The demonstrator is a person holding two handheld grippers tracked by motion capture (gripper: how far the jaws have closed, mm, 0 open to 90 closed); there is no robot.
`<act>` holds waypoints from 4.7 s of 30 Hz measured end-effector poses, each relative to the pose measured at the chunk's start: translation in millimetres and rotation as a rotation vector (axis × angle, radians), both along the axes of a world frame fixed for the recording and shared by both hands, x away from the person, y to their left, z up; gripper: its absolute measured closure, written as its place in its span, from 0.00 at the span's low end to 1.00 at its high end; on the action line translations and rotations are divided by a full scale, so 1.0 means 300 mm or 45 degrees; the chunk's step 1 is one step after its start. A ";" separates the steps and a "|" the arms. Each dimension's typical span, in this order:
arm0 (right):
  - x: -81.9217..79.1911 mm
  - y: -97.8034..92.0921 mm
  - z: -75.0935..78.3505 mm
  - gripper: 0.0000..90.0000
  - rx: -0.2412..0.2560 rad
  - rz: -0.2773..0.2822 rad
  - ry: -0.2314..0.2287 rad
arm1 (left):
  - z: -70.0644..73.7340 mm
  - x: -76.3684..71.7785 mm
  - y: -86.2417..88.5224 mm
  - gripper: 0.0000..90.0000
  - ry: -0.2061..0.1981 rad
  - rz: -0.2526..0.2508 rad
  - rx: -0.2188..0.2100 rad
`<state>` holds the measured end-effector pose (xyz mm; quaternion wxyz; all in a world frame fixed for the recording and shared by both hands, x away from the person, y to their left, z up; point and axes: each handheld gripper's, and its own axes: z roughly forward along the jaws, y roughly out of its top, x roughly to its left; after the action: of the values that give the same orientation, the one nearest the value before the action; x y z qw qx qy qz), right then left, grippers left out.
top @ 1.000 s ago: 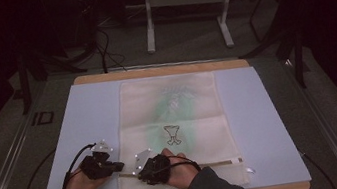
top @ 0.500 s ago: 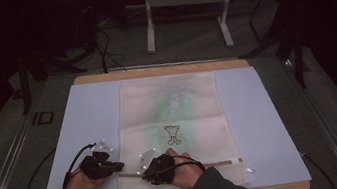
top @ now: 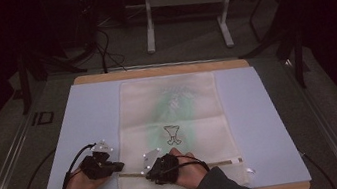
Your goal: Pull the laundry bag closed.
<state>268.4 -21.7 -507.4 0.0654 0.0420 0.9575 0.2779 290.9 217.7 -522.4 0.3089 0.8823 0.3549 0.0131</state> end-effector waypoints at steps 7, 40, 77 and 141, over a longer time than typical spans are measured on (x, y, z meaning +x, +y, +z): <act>0.002 -0.017 0.004 0.91 0.001 -0.009 0.001 | 0.000 0.000 0.001 1.00 0.001 0.000 0.000; 0.003 -0.099 0.018 0.91 -0.056 -0.025 -0.002 | -0.002 0.001 0.002 1.00 0.007 0.009 -0.017; 0.001 -0.213 0.009 0.91 -0.065 -0.082 0.006 | -0.002 0.002 0.004 1.00 0.014 0.013 -0.016; -0.015 -0.423 0.015 0.91 -0.067 -0.232 0.011 | -0.005 0.003 0.008 1.00 0.023 0.024 -0.034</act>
<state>263.8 -148.6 -502.9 0.0874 0.1283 0.9569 0.2453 291.7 220.2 -523.8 0.3171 0.8748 0.3662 0.0033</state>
